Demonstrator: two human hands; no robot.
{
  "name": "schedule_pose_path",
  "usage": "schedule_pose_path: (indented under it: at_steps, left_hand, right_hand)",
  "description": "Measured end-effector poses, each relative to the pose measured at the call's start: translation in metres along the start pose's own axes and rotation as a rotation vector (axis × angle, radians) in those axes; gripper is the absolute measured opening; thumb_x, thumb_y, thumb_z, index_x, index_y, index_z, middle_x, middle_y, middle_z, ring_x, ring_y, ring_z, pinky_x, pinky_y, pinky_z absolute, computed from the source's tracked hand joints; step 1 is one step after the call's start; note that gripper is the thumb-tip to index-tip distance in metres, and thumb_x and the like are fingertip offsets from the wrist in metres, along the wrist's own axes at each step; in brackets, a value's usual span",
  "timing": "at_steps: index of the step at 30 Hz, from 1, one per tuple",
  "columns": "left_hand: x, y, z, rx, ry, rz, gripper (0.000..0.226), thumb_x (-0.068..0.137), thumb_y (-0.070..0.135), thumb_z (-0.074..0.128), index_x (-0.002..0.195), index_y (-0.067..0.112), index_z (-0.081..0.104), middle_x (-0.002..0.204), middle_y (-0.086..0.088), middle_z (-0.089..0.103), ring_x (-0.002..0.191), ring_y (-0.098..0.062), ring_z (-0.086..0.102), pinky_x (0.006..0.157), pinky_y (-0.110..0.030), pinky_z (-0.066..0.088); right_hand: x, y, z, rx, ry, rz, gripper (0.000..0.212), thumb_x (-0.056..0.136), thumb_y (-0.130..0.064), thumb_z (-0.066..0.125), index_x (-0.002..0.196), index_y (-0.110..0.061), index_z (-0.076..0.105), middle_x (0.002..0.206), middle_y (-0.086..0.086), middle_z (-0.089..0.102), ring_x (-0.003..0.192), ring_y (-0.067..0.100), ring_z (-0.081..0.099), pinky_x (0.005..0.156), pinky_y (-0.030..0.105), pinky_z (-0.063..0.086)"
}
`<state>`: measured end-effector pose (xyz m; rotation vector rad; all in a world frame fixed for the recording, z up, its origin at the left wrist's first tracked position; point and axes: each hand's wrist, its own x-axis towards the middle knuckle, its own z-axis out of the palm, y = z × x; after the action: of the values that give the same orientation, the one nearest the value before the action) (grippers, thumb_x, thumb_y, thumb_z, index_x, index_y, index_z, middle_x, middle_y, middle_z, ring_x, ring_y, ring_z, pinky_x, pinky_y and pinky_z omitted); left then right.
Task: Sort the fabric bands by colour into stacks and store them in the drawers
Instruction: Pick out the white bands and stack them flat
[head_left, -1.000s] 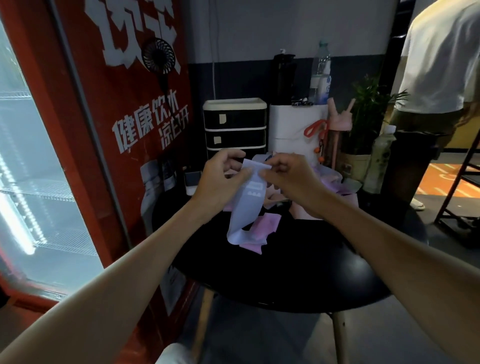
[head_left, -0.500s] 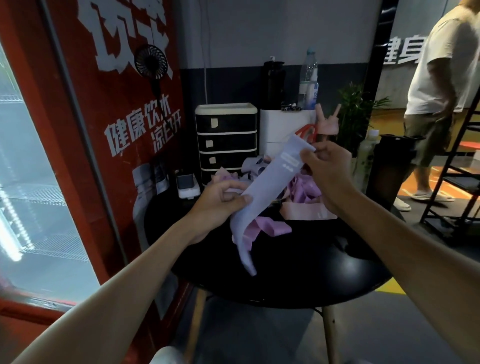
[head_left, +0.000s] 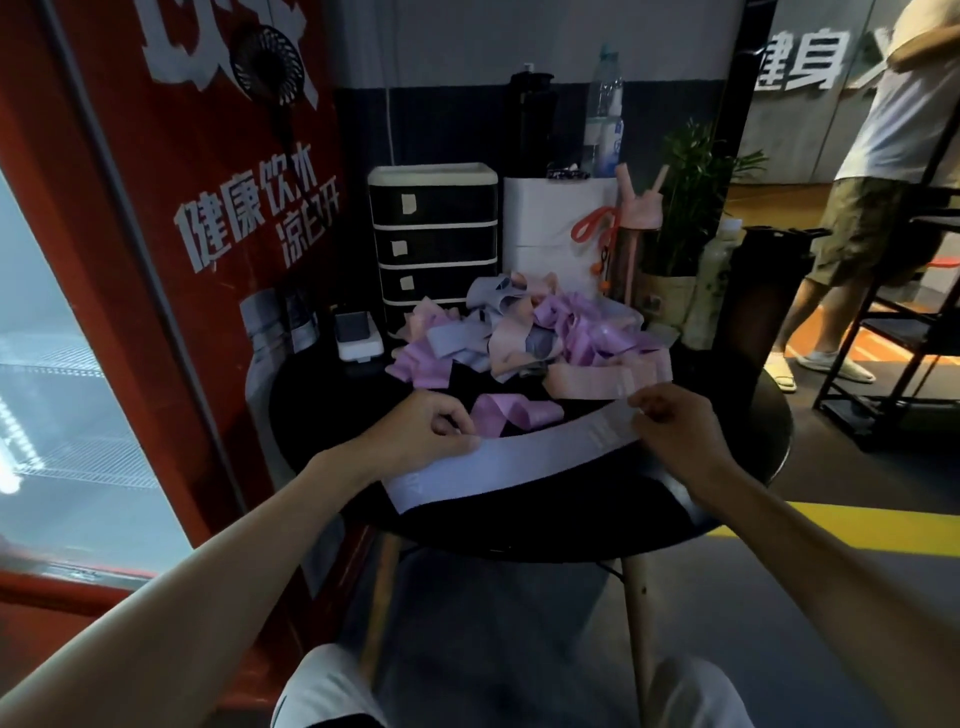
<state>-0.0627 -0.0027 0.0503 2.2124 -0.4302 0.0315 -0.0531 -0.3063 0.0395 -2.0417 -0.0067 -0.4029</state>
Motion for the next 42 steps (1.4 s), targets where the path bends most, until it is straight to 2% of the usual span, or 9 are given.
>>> schedule_pose_path:
  at_steps: [3, 5, 13, 17, 21, 28, 36, 39, 42]
  left_hand:
    - [-0.003, -0.015, 0.008, 0.062, -0.004, 0.040, 0.008, 0.085, 0.015, 0.077, 0.086, 0.009, 0.072, 0.078, 0.001, 0.071, 0.073, -0.001, 0.064, 0.073, -0.026, 0.053]
    - [-0.009, -0.022, 0.008, 0.078, -0.017, 0.022, 0.006, 0.086, 0.019, 0.076, 0.089, 0.017, 0.072, 0.081, 0.003, 0.068, 0.076, -0.005, 0.064, 0.079, -0.030, 0.054]
    - [-0.033, -0.036, 0.000, 0.173, 0.029, 0.061, 0.007, 0.085, 0.026, 0.077, 0.090, 0.030, 0.074, 0.100, 0.011, 0.066, 0.096, -0.005, 0.062, 0.088, -0.026, 0.050]
    - [-0.039, -0.048, 0.002, 0.261, 0.015, 0.016, 0.004, 0.085, 0.040, 0.073, 0.089, 0.040, 0.072, 0.108, 0.022, 0.058, 0.108, 0.001, 0.053, 0.104, -0.039, 0.040]
    - [-0.040, -0.051, 0.004, 0.332, 0.062, 0.036, 0.010, 0.085, 0.053, 0.067, 0.092, 0.046, 0.070, 0.108, 0.027, 0.055, 0.109, 0.001, 0.049, 0.106, -0.047, 0.037]
    - [-0.051, -0.051, 0.003, 0.414, 0.015, 0.037, 0.042, 0.068, 0.087, 0.046, 0.097, 0.060, 0.060, 0.116, 0.027, 0.049, 0.113, 0.004, 0.040, 0.103, -0.032, 0.026]
    - [-0.049, -0.044, 0.002, 0.571, -0.002, 0.025, 0.038, 0.088, 0.066, 0.052, 0.120, 0.045, 0.060, 0.124, 0.024, 0.045, 0.119, -0.002, 0.038, 0.098, -0.030, 0.022]
    - [-0.048, -0.040, 0.006, 0.475, 0.074, 0.003, 0.051, 0.078, 0.075, 0.041, 0.112, 0.042, 0.060, 0.117, 0.023, 0.049, 0.113, -0.001, 0.044, 0.097, -0.033, 0.030]
    - [-0.033, -0.035, 0.010, 0.381, 0.205, -0.033, 0.045, 0.083, 0.066, 0.054, 0.111, 0.032, 0.062, 0.112, 0.015, 0.055, 0.109, -0.009, 0.054, 0.097, -0.040, 0.044]
  right_hand:
    - [-0.009, 0.015, 0.002, -0.226, -0.026, 0.020, 0.020, 0.081, -0.013, 0.069, 0.080, -0.032, 0.063, 0.087, 0.000, 0.068, 0.094, 0.026, 0.065, 0.092, 0.044, 0.048]
    - [-0.015, 0.020, 0.001, -0.346, -0.039, 0.080, 0.014, 0.083, -0.022, 0.068, 0.081, -0.034, 0.062, 0.088, -0.006, 0.065, 0.099, 0.021, 0.060, 0.098, 0.042, 0.040]
    - [-0.016, 0.037, 0.000, -0.546, 0.011, 0.023, 0.006, 0.087, -0.028, 0.062, 0.090, -0.031, 0.065, 0.102, -0.002, 0.061, 0.109, 0.028, 0.051, 0.086, 0.038, 0.027]
    - [-0.024, 0.039, 0.001, -0.608, -0.145, -0.222, 0.020, 0.090, -0.037, 0.061, 0.109, -0.033, 0.065, 0.121, -0.012, 0.052, 0.119, 0.018, 0.040, 0.089, 0.033, 0.021]
    - [-0.026, 0.035, 0.000, -0.622, -0.173, -0.234, 0.019, 0.090, -0.041, 0.061, 0.108, -0.035, 0.065, 0.124, -0.014, 0.052, 0.120, 0.017, 0.039, 0.092, 0.035, 0.022]
    - [-0.023, 0.036, -0.001, -0.620, -0.261, -0.283, 0.023, 0.088, -0.045, 0.063, 0.109, -0.036, 0.064, 0.123, -0.016, 0.051, 0.121, 0.015, 0.040, 0.091, 0.034, 0.020]
    - [-0.025, 0.029, 0.002, -0.714, -0.231, -0.242, 0.029, 0.087, -0.051, 0.060, 0.112, -0.037, 0.062, 0.127, -0.012, 0.049, 0.125, 0.019, 0.036, 0.096, 0.037, 0.023]
    - [-0.015, 0.014, 0.011, -0.634, -0.267, -0.262, 0.034, 0.088, -0.046, 0.061, 0.120, -0.035, 0.060, 0.131, -0.012, 0.050, 0.128, 0.017, 0.036, 0.101, 0.039, 0.024]
    - [-0.003, -0.006, 0.030, -0.546, -0.301, -0.304, 0.037, 0.086, -0.042, 0.066, 0.121, -0.031, 0.060, 0.128, -0.009, 0.055, 0.125, 0.018, 0.043, 0.103, 0.043, 0.030]
